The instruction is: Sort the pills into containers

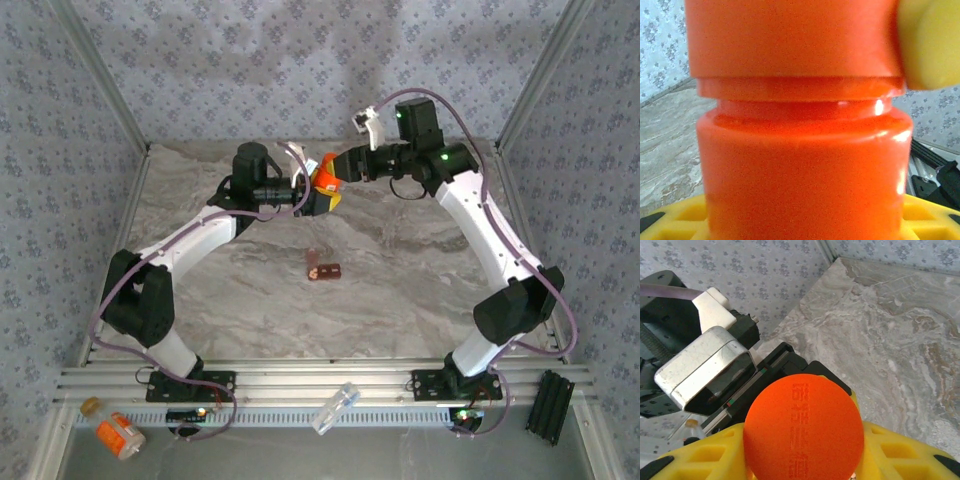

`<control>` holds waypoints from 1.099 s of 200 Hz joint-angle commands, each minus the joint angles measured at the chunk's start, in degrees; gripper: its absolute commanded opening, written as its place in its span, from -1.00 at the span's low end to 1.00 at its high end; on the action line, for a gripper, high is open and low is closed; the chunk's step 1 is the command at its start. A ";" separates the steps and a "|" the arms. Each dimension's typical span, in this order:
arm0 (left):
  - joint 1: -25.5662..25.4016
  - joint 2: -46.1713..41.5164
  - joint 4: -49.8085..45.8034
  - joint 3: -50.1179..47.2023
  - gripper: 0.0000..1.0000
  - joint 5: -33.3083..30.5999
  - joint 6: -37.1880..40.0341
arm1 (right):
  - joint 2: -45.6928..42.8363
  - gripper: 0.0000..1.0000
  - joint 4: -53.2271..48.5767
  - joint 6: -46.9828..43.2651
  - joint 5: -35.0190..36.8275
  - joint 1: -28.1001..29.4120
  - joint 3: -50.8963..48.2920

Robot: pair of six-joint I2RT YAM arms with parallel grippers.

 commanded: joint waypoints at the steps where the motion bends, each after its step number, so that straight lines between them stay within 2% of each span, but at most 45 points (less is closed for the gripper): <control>1: -1.30 -0.72 2.95 1.87 -1.00 -3.18 1.89 | -1.01 -0.18 1.57 4.46 4.74 2.42 -3.77; 63: -5.36 -2.02 5.02 0.23 -1.00 -16.99 5.50 | -0.43 -0.20 4.91 17.79 19.19 6.32 -7.47; 96: -6.10 -1.56 5.54 -0.02 -1.00 -18.64 5.26 | 0.11 -0.14 5.56 19.46 19.39 6.77 -6.72; 134: -5.92 -1.45 6.95 -0.92 -1.00 -19.58 4.21 | -1.31 0.06 5.25 18.59 18.33 4.95 -6.21; 144: -5.51 -1.30 7.33 -0.99 -1.00 -19.62 3.76 | -2.26 0.16 5.39 18.52 17.55 4.00 -6.46; 185: -2.96 -0.83 9.76 -1.17 -1.00 -16.67 0.70 | -8.76 0.75 9.53 17.52 9.76 -1.45 -11.44; 220: -2.32 -0.77 9.41 -0.74 -1.00 -13.31 0.58 | -13.96 0.86 13.53 12.80 -1.72 -6.76 -14.93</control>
